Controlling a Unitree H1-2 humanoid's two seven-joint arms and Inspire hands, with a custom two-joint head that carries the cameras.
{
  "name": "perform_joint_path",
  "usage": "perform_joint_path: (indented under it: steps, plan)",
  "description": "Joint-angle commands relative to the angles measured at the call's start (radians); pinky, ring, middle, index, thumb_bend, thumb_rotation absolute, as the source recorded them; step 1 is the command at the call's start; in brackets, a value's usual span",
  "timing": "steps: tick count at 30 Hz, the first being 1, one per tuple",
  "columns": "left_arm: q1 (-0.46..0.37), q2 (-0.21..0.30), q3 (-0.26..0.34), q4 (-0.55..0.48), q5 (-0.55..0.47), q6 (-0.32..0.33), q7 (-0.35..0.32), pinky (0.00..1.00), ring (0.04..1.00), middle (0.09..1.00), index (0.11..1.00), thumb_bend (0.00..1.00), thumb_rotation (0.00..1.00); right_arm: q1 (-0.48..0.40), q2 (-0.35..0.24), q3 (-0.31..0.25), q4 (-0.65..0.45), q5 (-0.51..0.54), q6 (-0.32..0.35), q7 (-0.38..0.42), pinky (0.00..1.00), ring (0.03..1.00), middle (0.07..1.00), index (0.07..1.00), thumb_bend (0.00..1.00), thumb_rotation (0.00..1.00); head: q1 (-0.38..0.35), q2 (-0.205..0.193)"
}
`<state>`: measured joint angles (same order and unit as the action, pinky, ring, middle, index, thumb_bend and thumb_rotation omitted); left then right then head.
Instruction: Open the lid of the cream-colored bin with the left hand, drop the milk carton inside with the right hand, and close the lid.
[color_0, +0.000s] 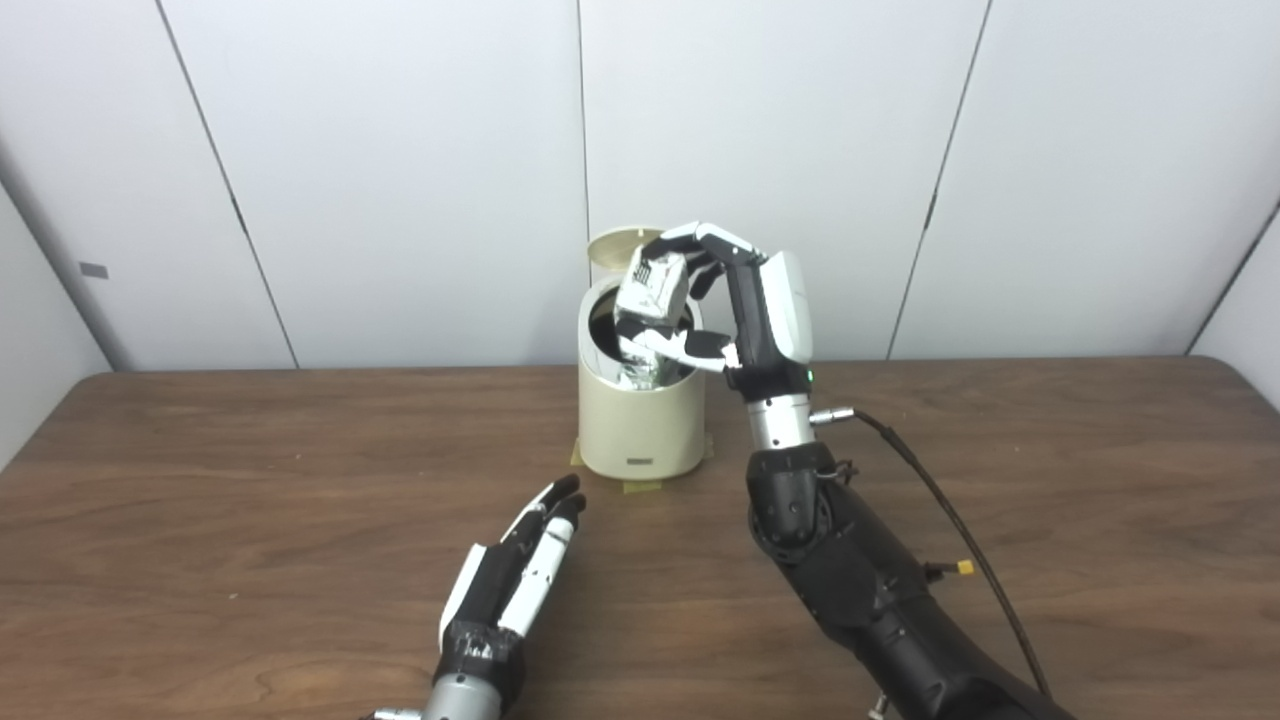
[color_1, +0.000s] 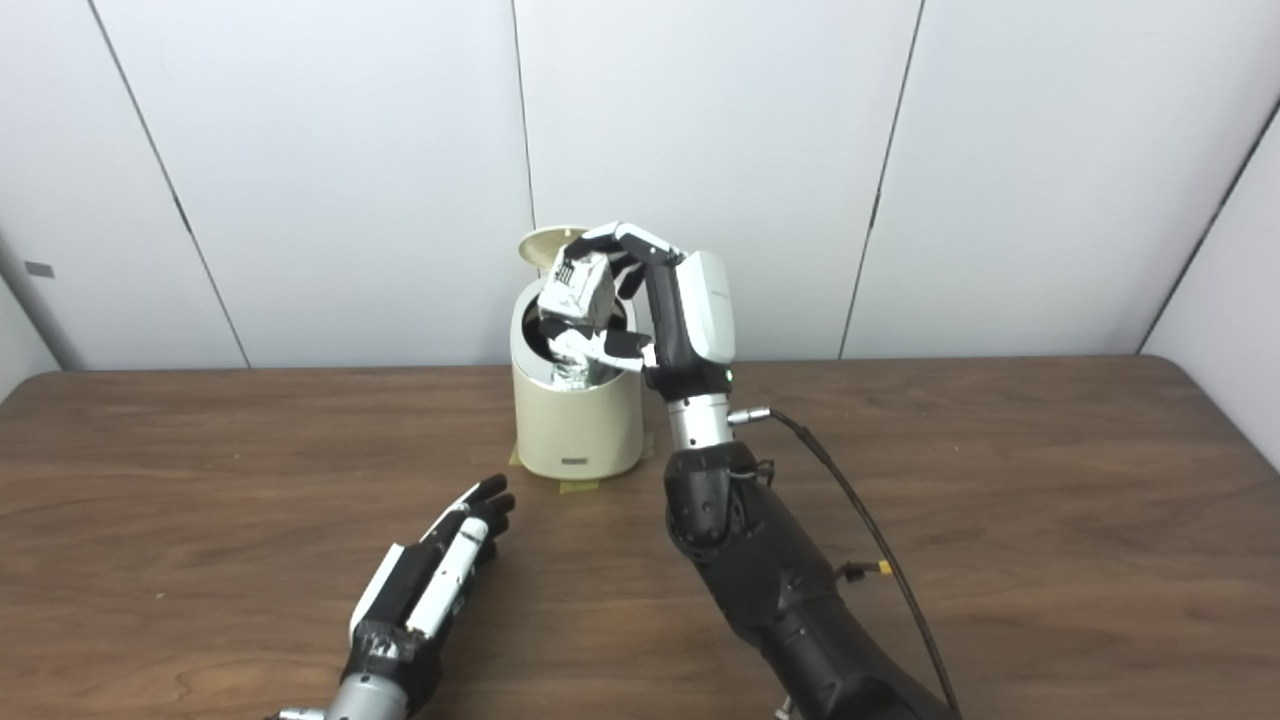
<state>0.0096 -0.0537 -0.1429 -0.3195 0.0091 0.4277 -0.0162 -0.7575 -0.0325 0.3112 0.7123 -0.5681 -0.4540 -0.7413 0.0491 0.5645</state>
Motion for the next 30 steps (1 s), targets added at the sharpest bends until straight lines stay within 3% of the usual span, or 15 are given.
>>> perform_joint_path:
  steps: [1,12,30]
  plan:
    - [-0.015,-0.007,-0.012,-0.018,0.002,-0.037,-0.013,0.99,0.954,0.916,0.927,0.31,0.73,-0.010,-0.008,0.016,0.028,0.007,-0.016,0.006,0.30,0.425,0.529,0.508,0.50,0.00,0.002,-0.001]
    - [-0.006,-0.008,-0.014,-0.018,-0.011,-0.054,-0.019,1.00,0.965,0.916,0.924,0.30,0.74,-0.032,-0.007,0.047,0.098,0.012,-0.015,-0.068,0.30,0.419,0.533,0.506,0.49,0.00,0.002,-0.004]
    - [-0.015,-0.011,-0.043,0.040,0.013,-0.101,-0.030,1.00,0.959,0.909,0.925,0.33,0.73,-0.080,-0.009,0.038,0.172,0.074,-0.015,-0.073,0.29,0.418,0.539,0.511,0.49,0.00,0.023,-0.020]
